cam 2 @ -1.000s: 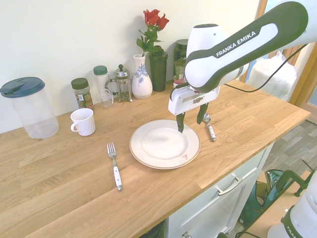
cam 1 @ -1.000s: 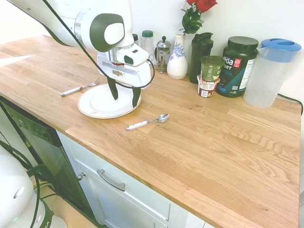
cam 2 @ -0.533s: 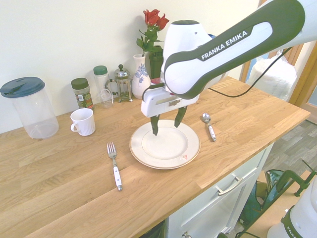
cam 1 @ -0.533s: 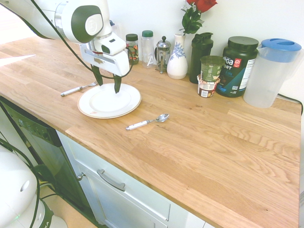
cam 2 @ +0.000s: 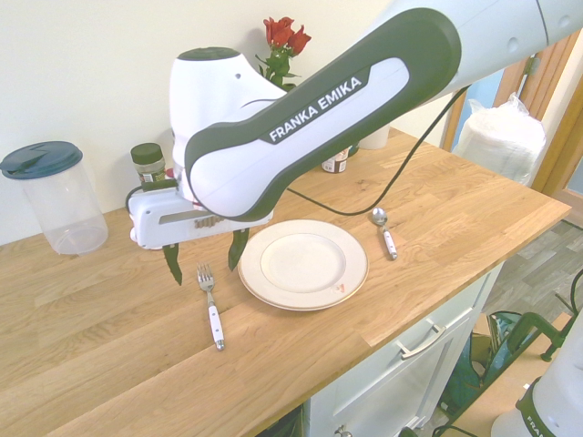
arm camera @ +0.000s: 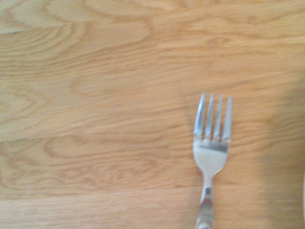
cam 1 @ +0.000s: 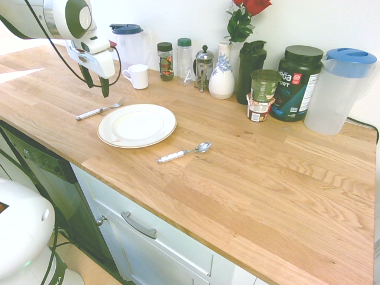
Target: Put the fork into the plate
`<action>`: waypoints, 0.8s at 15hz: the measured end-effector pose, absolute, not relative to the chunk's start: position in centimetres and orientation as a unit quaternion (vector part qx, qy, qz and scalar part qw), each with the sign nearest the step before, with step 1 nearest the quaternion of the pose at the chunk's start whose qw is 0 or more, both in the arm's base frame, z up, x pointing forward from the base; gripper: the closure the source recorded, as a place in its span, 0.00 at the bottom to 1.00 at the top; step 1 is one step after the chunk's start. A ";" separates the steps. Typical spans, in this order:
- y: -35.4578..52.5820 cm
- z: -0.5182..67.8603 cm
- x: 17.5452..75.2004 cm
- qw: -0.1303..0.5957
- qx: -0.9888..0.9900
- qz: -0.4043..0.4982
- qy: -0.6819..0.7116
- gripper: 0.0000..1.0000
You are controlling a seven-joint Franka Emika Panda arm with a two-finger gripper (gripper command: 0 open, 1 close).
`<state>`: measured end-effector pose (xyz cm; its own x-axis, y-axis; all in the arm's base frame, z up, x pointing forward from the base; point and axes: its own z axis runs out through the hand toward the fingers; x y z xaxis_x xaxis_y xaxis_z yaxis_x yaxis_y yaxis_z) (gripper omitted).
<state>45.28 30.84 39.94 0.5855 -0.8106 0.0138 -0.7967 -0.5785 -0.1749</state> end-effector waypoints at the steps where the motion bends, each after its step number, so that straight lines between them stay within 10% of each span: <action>1: 31.7 39.8 44.9 0.063 -0.885 -0.049 0.459 0.00; 12: 31.9 35.7 41.8 0.039 -0.865 -0.015 0.500 0.00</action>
